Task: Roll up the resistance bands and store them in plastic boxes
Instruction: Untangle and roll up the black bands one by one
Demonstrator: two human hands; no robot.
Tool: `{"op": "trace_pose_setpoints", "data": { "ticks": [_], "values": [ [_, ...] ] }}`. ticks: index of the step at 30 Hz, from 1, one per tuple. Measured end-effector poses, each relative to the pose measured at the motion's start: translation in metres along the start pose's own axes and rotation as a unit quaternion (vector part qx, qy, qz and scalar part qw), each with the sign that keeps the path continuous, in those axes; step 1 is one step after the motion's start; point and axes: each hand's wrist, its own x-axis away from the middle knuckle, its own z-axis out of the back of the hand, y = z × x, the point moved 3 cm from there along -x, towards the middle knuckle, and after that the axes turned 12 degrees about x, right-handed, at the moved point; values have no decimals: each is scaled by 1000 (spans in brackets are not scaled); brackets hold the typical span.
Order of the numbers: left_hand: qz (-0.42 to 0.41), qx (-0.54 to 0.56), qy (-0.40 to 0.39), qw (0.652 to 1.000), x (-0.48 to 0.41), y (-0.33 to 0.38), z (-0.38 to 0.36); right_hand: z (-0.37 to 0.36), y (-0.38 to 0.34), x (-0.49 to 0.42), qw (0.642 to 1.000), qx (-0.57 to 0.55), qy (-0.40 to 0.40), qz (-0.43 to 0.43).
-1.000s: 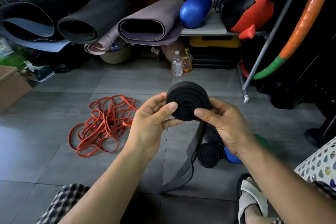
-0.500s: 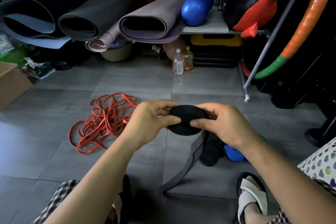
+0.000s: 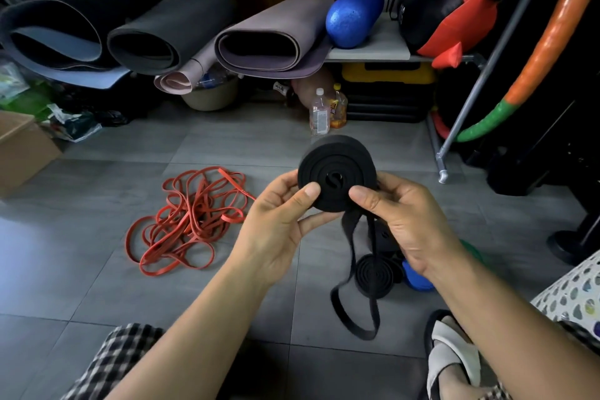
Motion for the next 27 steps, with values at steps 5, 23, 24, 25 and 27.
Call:
{"op": "trace_pose_setpoints", "data": {
  "ticks": [5, 23, 24, 25, 27],
  "values": [
    [-67, -375, -27, 924, -9, 25, 10, 8, 2, -1, 979, 203, -29, 9],
    [-28, -52, 29, 998, 3, 8, 5, -10, 2, -2, 999, -39, -12, 16],
    [-11, -47, 28, 998, 3, 8, 6, -9, 1, -3, 999, -25, -10, 17],
    [9, -55, 22, 998, 2, 9, 7, -8, 0, -4, 1000, -7, -11, 17],
    [25, -141, 1, 990, -1, 17, 9, -4, -3, -4, 998, 58, -21, 23]
  ]
}}
